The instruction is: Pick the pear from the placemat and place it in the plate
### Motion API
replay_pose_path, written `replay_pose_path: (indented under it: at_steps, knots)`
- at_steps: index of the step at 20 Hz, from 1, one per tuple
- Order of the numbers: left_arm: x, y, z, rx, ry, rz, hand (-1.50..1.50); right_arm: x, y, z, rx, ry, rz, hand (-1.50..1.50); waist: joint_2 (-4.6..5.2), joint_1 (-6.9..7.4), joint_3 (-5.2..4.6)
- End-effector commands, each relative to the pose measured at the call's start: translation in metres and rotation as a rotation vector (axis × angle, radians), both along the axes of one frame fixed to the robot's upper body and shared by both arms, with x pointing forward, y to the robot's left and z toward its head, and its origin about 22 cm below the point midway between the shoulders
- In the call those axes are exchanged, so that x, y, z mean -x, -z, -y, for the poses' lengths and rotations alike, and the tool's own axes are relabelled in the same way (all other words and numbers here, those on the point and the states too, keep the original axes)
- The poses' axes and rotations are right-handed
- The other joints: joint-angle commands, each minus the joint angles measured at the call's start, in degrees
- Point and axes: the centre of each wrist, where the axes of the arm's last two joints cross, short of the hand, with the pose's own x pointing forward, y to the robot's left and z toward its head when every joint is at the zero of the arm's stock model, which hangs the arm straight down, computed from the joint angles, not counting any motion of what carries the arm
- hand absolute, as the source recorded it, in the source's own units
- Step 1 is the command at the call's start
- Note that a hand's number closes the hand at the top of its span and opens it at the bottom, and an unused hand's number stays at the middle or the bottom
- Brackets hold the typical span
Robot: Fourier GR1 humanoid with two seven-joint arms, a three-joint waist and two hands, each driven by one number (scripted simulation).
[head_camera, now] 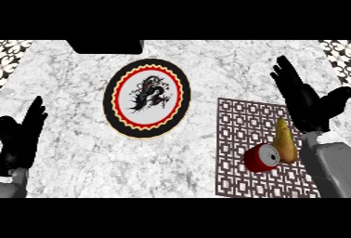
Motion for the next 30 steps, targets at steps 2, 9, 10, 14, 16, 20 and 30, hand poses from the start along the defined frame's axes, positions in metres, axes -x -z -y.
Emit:
replay_pose_path:
  at_steps: [2,9,10,14,16,20,30]
  knots:
    - [-0.026,-0.008,0.026,0.001,0.085,0.084,0.00,-0.012,-0.014,0.002,-0.169,0.133,0.055,-1.50,-0.78,-1.81,-0.14]
    - [-0.033,-0.027,0.068,0.028,0.292,0.200,0.00,-0.003,-0.008,0.052,0.554,0.305,0.140,1.50,-0.11,-2.09,-0.96]
    - [-0.039,-0.035,0.071,0.029,0.316,0.209,0.00,0.002,0.026,0.008,0.325,0.458,0.127,1.50,-0.73,-1.71,-0.26]
    - [-0.035,-0.012,0.078,0.061,0.341,0.199,0.00,0.028,0.081,-0.034,0.032,0.538,0.099,-1.50,-0.77,-1.14,-0.11]
    - [-0.044,-0.024,0.079,0.041,0.334,0.187,0.00,0.053,0.072,-0.036,0.120,0.539,0.138,-1.50,-1.11,-1.58,-0.16]
    - [-0.034,-0.016,0.082,0.041,0.343,0.193,0.00,0.067,0.080,-0.022,0.295,0.626,0.165,-1.50,-1.19,-1.40,-0.18]
    - [-0.051,-0.027,0.070,0.026,0.320,0.189,0.00,0.108,0.009,0.045,0.581,0.560,-0.129,-1.50,-1.11,-2.41,-0.42]
